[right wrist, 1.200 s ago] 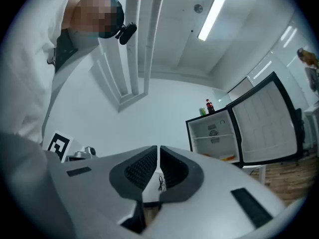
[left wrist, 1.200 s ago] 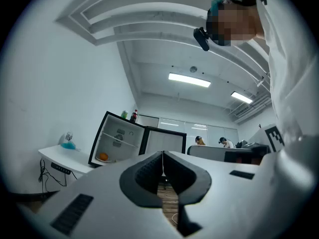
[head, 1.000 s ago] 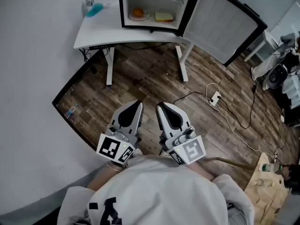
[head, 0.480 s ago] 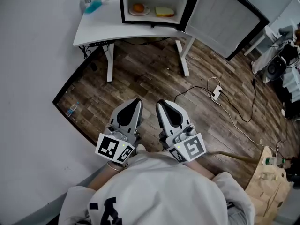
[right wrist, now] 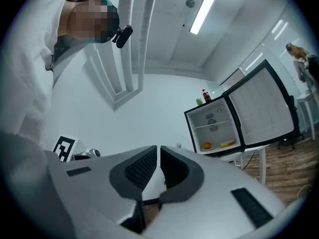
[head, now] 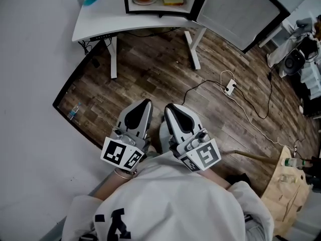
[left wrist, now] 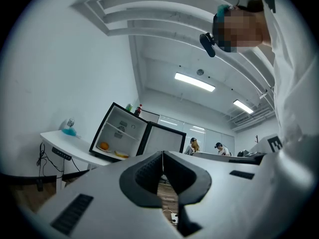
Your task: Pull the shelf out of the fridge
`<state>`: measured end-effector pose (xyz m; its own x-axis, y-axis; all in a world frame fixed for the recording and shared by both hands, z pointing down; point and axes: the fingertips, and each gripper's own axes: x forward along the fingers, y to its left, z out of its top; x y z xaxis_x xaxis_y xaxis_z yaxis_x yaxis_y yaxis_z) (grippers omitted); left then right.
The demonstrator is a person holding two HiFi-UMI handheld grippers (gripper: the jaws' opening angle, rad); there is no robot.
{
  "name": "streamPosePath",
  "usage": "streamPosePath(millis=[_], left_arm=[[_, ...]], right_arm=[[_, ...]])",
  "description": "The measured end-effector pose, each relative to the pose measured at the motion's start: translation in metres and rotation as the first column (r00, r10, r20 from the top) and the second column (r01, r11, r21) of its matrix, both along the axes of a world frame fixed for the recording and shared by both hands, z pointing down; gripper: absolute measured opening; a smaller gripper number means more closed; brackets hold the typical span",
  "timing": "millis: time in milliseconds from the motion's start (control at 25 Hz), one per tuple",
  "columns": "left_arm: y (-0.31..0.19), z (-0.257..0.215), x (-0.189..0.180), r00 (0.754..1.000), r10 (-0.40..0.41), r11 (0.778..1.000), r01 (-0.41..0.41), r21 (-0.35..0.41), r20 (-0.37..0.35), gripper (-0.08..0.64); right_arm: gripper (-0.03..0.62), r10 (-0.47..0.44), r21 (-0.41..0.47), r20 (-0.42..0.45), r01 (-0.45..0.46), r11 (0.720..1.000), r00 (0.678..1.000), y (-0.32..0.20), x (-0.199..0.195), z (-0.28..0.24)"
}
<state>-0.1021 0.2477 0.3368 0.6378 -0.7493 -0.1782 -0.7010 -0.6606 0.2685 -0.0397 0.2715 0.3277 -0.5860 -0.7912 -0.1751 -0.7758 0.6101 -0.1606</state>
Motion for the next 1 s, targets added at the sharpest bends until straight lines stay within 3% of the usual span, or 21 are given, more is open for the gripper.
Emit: streamPosePath(millis=[440, 1000], left_arm=[[-0.055, 0.003, -0.014, 0.998, -0.055, 0.998, 0.055, 0.002, 0.018, 0.008], [-0.204, -0.014, 0.019, 0.996, -0.085, 0.996, 0.084, 0.035, 0.024, 0.008]], right_arm=[[0.04, -0.047, -0.027, 0.027, 0.048, 0.999, 0.999, -0.061, -0.011, 0.008], [0.04, -0.083, -0.008, 0.026, 0.083, 0.996, 0.996, -0.212, 0.02, -0.007]])
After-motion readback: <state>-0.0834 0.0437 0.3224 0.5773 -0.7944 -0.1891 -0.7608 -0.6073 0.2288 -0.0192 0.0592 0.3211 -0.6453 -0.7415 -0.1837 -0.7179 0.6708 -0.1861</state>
